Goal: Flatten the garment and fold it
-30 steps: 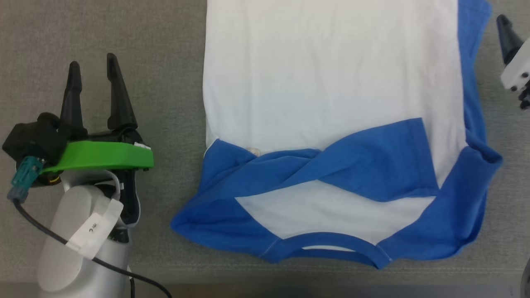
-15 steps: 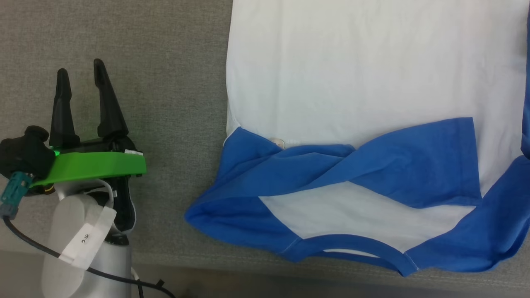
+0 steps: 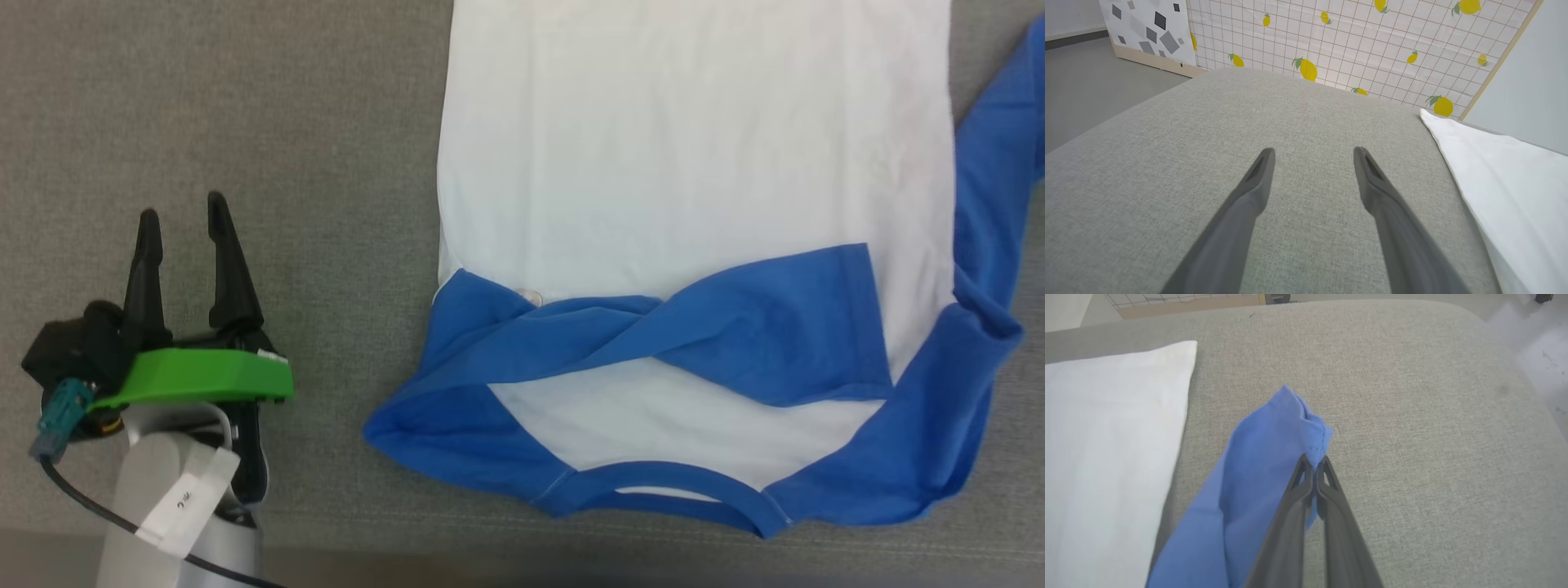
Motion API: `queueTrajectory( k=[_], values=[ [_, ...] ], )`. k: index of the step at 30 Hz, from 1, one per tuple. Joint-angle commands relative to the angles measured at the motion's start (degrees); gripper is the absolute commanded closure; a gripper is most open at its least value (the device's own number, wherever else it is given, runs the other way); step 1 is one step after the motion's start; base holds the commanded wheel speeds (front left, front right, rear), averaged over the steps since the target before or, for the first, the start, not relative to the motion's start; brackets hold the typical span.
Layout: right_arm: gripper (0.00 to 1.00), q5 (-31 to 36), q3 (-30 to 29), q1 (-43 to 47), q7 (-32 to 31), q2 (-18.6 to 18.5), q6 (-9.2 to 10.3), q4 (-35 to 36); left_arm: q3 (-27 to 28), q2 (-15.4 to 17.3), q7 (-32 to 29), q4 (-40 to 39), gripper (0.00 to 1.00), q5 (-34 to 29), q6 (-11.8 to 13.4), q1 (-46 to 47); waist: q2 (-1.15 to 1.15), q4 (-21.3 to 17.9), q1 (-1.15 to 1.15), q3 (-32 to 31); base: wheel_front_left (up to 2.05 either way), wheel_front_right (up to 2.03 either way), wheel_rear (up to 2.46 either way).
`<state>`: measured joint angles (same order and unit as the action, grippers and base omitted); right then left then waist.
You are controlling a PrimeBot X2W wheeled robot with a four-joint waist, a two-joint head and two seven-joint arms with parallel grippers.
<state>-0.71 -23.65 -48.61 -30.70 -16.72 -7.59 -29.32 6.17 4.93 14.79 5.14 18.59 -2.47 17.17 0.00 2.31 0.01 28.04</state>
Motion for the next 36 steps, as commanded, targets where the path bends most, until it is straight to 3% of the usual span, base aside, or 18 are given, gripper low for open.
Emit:
queueTrajectory(
  k=[1,9,16,20,27,36],
  values=[
    [1.00,0.0,0.3,1.7,0.7,0.5,0.10,1.9,0.3,-0.2,0.2,0.4,0.00,-1.0,-0.3,-1.5,0.00,-2.5,-0.01,-4.7,0.00,0.00,0.00],
    [1.00,-3.9,6.1,9.4,-1.0,1.8,0.10,18.8,0.5,-0.2,0.2,2.5,0.00,-1.3,-1.2,-5.6,0.00,-4.2,-0.01,-11.0,0.00,0.00,0.00],
    [1.00,-6.3,17.4,15.9,-7.5,1.8,0.10,37.8,-0.1,-0.3,0.2,3.3,0.00,-1.2,-1.5,-6.6,0.00,-3.4,-0.01,-14.0,0.00,0.00,0.00],
    [1.00,-7.2,25.9,18.1,-10.5,1.4,0.10,44.4,-0.8,-0.4,0.2,3.2,0.00,-1.3,-1.6,-6.8,0.00,-2.6,-0.01,-14.3,0.00,0.00,0.00],
    [1.00,-9.7,42.1,18.8,-10.7,1.5,0.10,45.2,-1.3,-0.6,0.2,3.5,0.00,-1.0,-1.6,-6.6,0.00,-0.8,-0.01,-14.1,0.00,0.00,0.00],
    [1.00,-12.2,60.4,17.9,-7.2,5.4,0.10,34.8,-1.5,-0.9,0.2,4.1,0.00,-0.5,-1.7,-5.7,0.00,1.6,-0.01,-13.4,0.00,0.00,0.00]
  ],
)
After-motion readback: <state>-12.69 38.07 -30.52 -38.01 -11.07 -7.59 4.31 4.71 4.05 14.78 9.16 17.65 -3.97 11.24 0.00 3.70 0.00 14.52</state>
